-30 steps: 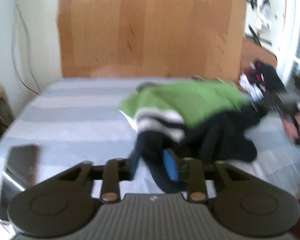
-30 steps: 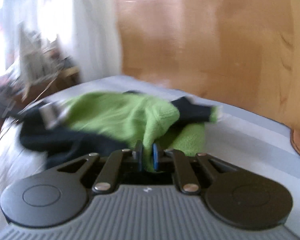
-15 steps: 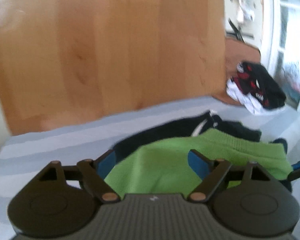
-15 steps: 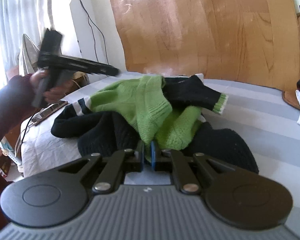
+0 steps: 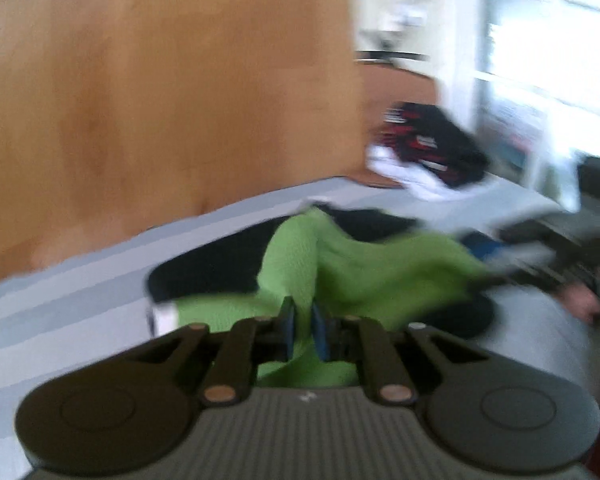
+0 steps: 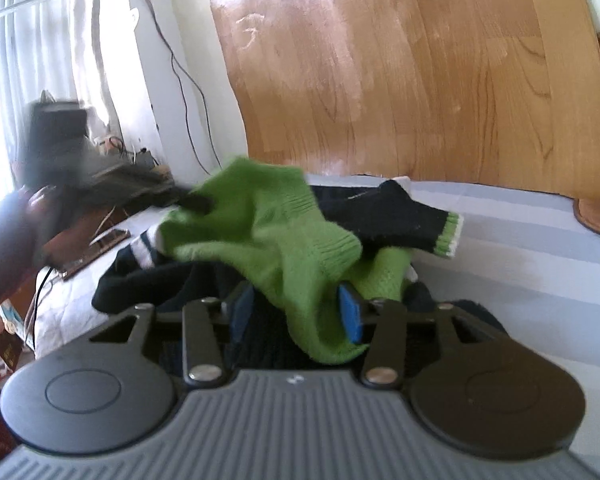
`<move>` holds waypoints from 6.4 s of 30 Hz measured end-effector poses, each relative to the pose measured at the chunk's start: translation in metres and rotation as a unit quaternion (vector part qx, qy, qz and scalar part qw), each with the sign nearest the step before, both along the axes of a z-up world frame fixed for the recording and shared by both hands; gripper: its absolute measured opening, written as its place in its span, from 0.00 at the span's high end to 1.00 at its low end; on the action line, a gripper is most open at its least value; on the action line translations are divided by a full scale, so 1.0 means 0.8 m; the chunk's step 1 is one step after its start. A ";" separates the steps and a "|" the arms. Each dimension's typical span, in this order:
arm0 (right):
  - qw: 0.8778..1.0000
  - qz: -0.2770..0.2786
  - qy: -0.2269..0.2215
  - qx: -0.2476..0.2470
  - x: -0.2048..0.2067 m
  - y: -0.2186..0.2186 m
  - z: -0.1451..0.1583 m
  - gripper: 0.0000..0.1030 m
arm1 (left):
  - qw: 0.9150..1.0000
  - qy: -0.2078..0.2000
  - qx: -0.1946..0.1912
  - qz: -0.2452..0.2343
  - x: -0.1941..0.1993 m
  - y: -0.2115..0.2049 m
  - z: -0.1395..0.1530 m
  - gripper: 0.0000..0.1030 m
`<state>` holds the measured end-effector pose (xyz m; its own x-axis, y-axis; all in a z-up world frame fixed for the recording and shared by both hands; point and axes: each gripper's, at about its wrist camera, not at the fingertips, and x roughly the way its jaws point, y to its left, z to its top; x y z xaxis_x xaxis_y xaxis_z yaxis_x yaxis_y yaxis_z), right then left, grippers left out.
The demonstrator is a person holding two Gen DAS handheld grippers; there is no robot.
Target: Fold small clothes
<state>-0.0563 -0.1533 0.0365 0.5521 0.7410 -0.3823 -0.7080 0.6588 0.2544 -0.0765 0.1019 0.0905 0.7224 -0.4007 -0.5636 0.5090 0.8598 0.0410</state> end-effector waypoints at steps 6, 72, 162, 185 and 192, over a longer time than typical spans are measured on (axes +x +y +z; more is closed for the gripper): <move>1.000 -0.005 0.002 -0.028 0.000 -0.001 -0.012 0.81 | 0.986 -0.018 0.134 -0.101 -0.078 -0.065 -0.032 0.77; 0.838 -0.203 -0.506 -0.033 -0.152 0.027 0.419 0.90 | 0.835 -0.491 0.062 0.239 -0.253 -0.053 0.325 0.84; 0.959 -0.159 -0.053 -0.228 0.224 0.057 0.075 0.43 | 0.919 0.089 -0.002 0.384 0.141 0.161 -0.037 0.78; 0.848 -0.442 -0.115 -0.270 0.188 -0.087 0.060 0.88 | 0.958 0.095 -0.045 0.266 -0.052 0.084 -0.037 0.37; 0.968 -0.236 0.063 -0.055 0.095 -0.093 0.060 0.60 | 0.956 0.124 -0.092 0.250 -0.095 0.094 -0.043 0.29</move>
<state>0.0199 -0.2273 0.0845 0.7630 0.3695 -0.5303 -0.2903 0.9290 0.2296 -0.1521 0.1768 0.0560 0.7036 -0.1486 -0.6949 0.0065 0.9792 -0.2029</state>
